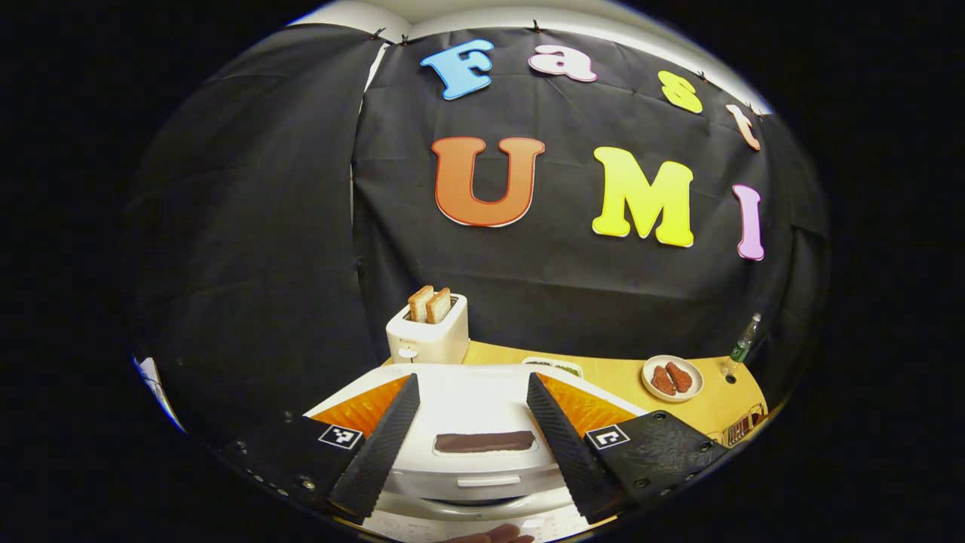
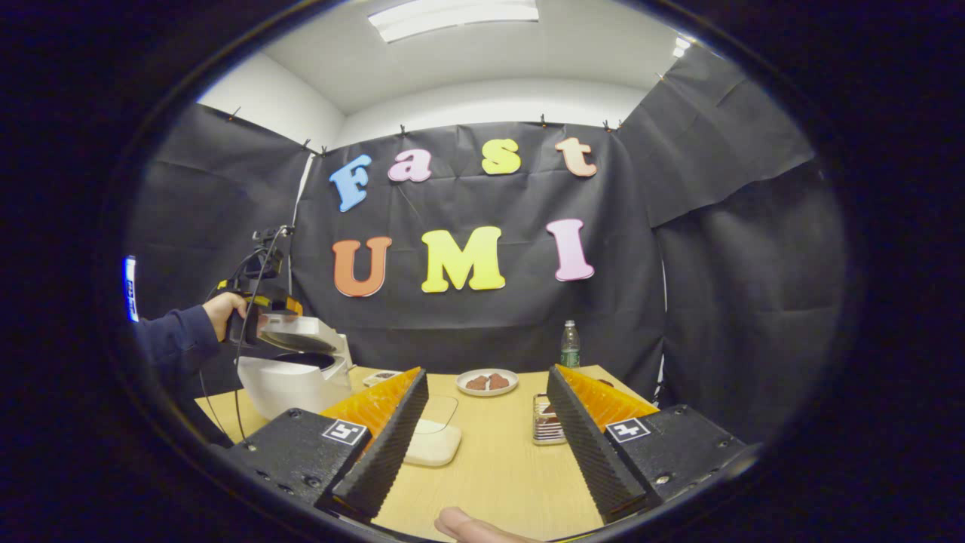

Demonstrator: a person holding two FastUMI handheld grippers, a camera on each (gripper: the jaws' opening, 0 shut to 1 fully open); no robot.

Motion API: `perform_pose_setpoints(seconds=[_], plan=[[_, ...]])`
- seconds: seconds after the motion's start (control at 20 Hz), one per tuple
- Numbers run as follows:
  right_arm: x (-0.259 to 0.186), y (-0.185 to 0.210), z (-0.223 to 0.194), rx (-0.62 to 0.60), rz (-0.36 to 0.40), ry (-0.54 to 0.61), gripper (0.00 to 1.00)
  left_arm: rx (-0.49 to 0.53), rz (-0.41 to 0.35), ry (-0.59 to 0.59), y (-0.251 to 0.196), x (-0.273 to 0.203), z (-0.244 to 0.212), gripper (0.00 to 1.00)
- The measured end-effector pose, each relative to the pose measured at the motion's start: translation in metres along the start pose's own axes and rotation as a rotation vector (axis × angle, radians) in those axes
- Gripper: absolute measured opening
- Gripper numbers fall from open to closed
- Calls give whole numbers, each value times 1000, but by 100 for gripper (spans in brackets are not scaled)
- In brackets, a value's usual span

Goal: Close the left gripper, press the button to open the rice cooker; take a wooden spoon from the chopstick holder with the right hand, scoop a spoonful of rice and pour it into the rice cooker, then put the wooden spoon back into the chopstick holder.

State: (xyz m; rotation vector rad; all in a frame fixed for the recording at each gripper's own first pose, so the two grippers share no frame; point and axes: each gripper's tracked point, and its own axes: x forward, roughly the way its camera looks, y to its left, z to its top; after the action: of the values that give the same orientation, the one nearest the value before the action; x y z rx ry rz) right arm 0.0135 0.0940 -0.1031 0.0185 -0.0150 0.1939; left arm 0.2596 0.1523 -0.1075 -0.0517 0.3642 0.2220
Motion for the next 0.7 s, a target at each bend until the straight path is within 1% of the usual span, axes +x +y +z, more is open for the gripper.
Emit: perform_pose_setpoints(seconds=[0.05,0.2,0.25,0.35,0.45,0.55,0.7], plan=[[-1,-2,0,4,-5,-2,99,2,-6,10,-1,-1,-3,92],[-5,-10,0,12,-20,5,100,20,14,38,-1,-3,-18,96],[-6,-12,2,15,-23,3,99,39,20,35,-2,-3,-20,96],[-6,-17,4,19,-35,-9,99,41,27,37,-1,-5,-25,96],[-6,-20,-4,16,-43,9,100,40,25,51,-1,-6,-35,95],[-6,-23,-12,8,-45,30,99,37,22,87,-2,-8,-49,96],[-11,-30,-14,31,-53,38,99,37,27,140,-2,-12,-68,95]])
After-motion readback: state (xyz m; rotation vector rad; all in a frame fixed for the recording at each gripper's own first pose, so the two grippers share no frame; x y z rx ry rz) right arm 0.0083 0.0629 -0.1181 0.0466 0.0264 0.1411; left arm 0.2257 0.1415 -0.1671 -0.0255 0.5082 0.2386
